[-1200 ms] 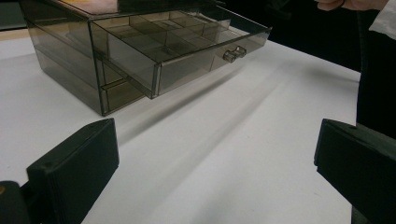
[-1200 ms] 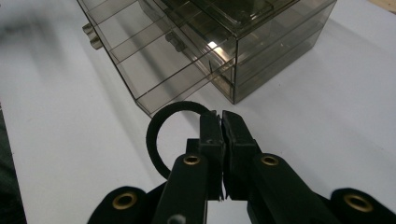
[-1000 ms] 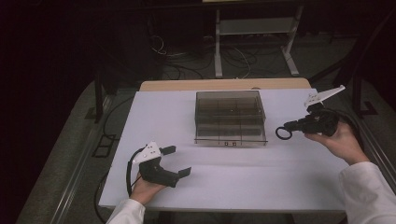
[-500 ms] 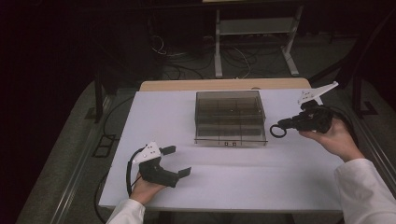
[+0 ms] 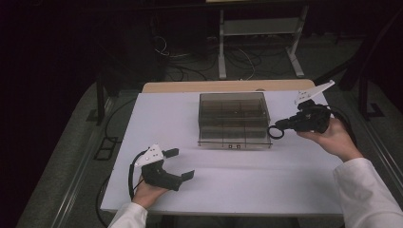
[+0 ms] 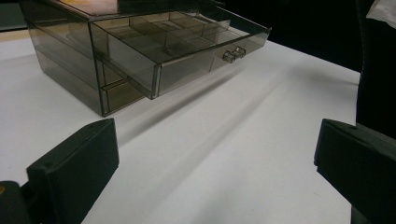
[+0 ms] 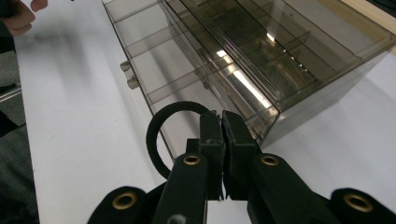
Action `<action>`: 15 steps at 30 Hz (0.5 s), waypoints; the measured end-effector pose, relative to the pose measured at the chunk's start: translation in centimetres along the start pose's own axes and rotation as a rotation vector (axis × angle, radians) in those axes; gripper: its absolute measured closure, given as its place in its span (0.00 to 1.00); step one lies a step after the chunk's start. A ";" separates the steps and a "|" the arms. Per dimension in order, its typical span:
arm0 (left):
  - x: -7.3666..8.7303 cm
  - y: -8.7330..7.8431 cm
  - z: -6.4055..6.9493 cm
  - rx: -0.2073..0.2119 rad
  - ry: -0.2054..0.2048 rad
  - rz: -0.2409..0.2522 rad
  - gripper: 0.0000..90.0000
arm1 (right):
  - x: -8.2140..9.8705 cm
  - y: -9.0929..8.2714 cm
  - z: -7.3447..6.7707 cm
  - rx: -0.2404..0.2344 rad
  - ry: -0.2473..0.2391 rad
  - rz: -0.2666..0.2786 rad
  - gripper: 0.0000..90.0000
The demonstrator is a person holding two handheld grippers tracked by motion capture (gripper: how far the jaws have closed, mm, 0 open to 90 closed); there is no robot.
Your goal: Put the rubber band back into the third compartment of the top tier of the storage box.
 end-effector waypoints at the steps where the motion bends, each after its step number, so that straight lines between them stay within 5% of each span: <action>1: 0.0 0.0 0.0 0.001 0.000 0.000 0.00 | -0.1 0.0 -0.1 -0.002 -0.001 0.000 0.96; 15: 0.0 0.0 0.0 0.001 0.001 -0.001 0.00 | -1.3 1.2 -0.8 -0.018 -0.023 -0.009 0.96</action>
Point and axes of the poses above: each handheld gripper's, and its own axes: y roughly forward along the jaws, x roughly out of its underside, z roughly to its right, the point moved 9 cm from there along y, roughly forward along the jaws, and after that the axes turned 9 degrees about -z, right-handed, at the moved point
